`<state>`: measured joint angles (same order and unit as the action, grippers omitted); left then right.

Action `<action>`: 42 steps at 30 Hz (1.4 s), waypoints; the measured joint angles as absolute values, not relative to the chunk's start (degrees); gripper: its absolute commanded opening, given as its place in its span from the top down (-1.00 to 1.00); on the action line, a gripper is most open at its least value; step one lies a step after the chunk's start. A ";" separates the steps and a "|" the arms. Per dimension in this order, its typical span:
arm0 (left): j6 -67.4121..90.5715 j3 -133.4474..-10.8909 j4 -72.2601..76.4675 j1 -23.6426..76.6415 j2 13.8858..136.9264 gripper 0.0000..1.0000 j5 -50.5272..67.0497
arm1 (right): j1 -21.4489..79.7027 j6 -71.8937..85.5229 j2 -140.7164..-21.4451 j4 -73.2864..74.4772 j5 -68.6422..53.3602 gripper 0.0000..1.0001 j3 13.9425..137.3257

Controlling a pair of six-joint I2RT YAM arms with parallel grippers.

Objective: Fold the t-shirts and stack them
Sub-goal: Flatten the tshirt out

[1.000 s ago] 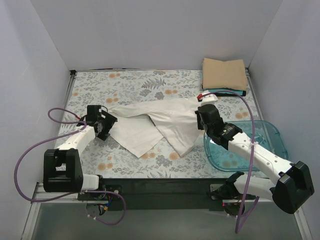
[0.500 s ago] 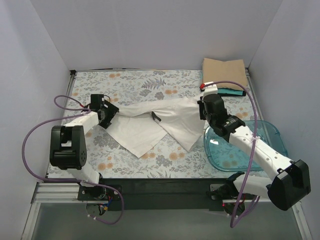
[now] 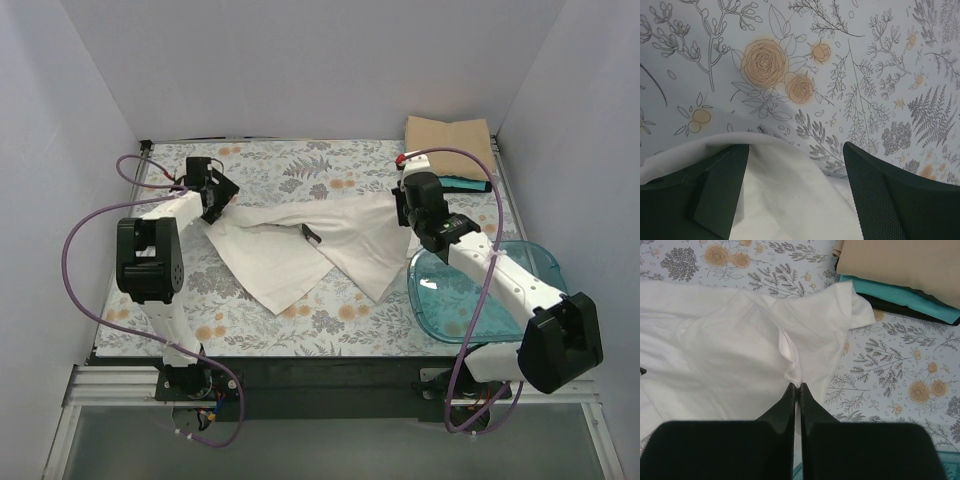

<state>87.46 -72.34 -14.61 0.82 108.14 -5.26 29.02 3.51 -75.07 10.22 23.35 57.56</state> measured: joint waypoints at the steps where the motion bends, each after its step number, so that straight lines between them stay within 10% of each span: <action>1: 87.11 -73.65 -14.59 0.82 109.67 -0.47 -5.10 | 28.73 3.25 -75.90 9.87 23.05 0.97 57.95; 42: 91.88 -59.81 -22.26 0.86 94.74 -0.19 -4.38 | 26.59 1.41 -81.23 7.49 17.80 0.97 60.12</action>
<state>91.88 -59.81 -22.26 0.86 94.74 -4.38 26.59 1.41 -81.23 7.49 17.80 60.12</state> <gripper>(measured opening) 0.620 0.031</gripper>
